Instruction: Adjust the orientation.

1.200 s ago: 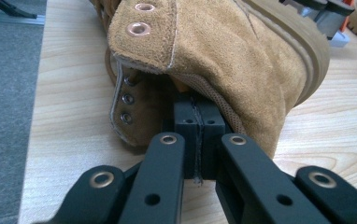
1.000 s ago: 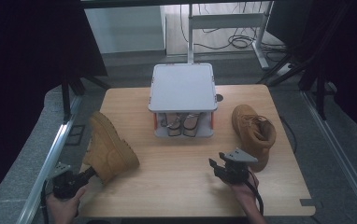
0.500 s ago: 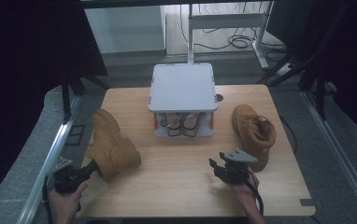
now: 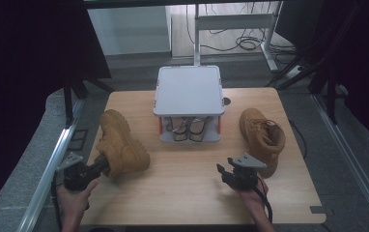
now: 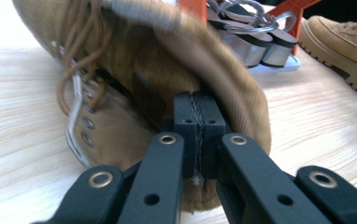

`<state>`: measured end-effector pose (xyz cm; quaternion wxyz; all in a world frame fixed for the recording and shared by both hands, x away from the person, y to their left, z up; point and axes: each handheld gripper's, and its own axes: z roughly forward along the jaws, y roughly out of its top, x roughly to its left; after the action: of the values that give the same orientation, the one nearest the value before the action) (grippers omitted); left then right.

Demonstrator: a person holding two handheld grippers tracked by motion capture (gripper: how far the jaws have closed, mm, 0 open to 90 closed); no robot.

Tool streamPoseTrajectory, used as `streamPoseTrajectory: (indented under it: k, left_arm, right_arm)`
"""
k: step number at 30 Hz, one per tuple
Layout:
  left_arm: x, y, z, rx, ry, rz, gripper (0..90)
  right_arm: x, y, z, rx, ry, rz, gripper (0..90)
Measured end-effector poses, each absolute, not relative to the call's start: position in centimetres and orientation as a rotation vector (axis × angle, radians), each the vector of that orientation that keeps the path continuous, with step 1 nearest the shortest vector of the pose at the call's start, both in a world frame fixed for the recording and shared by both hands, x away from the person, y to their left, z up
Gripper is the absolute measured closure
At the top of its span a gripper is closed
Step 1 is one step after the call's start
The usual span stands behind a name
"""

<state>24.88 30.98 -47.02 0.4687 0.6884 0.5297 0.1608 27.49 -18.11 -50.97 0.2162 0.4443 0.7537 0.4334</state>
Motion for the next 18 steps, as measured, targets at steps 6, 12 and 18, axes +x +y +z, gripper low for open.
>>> streamPoseTrajectory:
  k: [6,12,18]
  left_arm:
    - [26.9,29.0,-46.4,1.702,1.251,0.371,89.4]
    - [28.6,27.0,-45.2,1.741,1.222,0.392,89.4]
    - [31.8,24.1,-44.3,1.779,1.196,0.359,89.5]
  right_arm:
    - [27.6,-18.3,-51.0,1.242,2.087,1.196,48.3]
    - [27.6,-18.4,-51.1,1.244,2.083,1.193,48.3]
    - [27.7,-18.4,-51.3,1.248,2.09,1.182,47.8]
